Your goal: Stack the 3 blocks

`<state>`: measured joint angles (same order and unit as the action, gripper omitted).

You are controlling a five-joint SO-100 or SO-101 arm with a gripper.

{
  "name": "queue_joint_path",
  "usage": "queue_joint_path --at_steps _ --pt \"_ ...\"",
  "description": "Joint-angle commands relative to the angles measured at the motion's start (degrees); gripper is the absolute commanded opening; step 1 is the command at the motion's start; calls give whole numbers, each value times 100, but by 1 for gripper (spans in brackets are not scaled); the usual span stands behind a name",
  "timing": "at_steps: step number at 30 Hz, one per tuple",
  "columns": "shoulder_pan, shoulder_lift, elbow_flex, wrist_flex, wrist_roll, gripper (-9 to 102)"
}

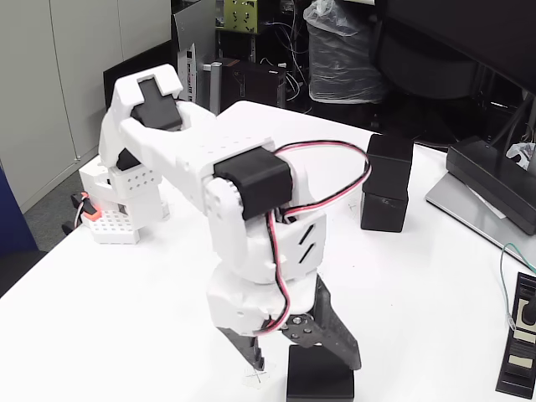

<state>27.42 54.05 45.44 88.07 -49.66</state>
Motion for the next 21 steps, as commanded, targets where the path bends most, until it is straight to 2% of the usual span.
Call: queue_joint_path --at_steps 1,11,21 --pt "-9 62 -176 -35 -53 39" --pt "-9 -290 -105 -747 -53 39" --pt "-9 -527 -167 -756 -53 38"
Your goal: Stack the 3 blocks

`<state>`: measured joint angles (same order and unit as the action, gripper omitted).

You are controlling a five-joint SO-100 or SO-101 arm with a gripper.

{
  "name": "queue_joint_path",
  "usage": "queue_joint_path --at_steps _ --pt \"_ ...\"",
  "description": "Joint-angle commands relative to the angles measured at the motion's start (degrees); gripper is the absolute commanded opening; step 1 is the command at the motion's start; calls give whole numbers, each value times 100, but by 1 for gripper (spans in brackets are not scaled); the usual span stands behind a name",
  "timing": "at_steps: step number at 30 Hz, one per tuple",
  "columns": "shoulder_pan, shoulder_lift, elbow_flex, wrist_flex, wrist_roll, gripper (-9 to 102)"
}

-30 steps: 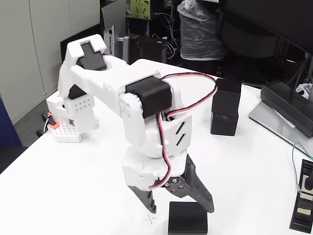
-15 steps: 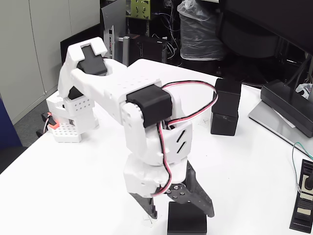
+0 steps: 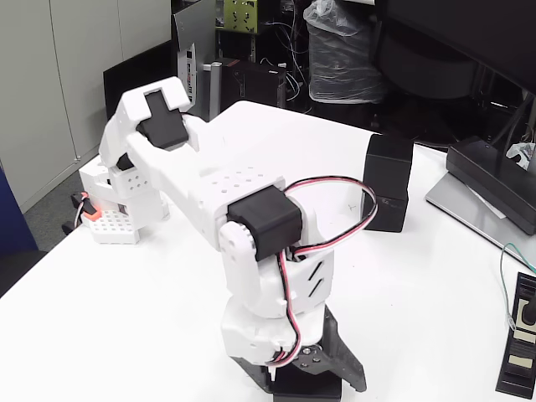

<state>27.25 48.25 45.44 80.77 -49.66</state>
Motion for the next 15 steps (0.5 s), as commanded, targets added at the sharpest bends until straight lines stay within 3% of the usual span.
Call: queue_joint_path --at_steps 1,12,15 --pt "9 44 -167 -26 -53 37" --pt "53 70 -105 -26 9 3" --pt "62 79 -105 -18 9 -2"
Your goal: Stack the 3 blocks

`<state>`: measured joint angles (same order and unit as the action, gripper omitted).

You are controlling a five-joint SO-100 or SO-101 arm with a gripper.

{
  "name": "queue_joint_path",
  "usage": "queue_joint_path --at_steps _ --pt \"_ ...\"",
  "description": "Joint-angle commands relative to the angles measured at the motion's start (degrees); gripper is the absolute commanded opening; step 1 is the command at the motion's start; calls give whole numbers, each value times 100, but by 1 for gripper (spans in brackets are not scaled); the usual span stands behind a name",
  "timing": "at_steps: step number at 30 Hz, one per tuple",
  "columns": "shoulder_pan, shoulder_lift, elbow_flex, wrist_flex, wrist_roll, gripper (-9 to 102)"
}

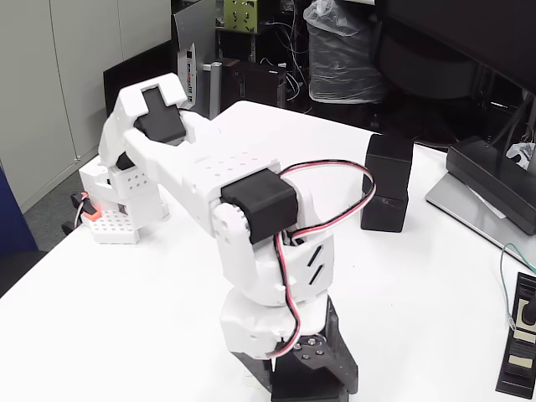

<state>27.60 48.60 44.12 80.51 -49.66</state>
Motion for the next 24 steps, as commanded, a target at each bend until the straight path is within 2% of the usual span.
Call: queue_joint_path --at_steps 1,15,24 --pt "26 44 26 9 9 -2" --pt "-62 914 -53 967 756 -1" --pt "-88 1898 -44 1011 923 -1"
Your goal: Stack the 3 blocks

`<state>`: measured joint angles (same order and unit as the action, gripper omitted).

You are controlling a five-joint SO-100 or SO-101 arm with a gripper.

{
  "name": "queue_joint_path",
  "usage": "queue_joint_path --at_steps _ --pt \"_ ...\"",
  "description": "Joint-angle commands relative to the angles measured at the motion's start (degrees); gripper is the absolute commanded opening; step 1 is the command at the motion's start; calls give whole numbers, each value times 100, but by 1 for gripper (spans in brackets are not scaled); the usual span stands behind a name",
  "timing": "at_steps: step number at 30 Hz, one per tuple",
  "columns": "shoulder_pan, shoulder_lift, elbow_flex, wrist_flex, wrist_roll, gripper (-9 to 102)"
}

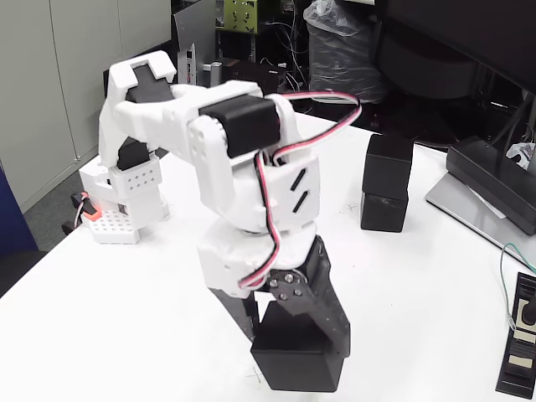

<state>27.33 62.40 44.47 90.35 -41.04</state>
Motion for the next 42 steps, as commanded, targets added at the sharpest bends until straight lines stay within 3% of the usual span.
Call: queue_joint_path --at_steps 1,24,42 --pt "-114 615 -79 26 62 -1" --pt "-2470 3190 18 35 1468 -1" --pt "-4562 3393 352 44 3138 -1"
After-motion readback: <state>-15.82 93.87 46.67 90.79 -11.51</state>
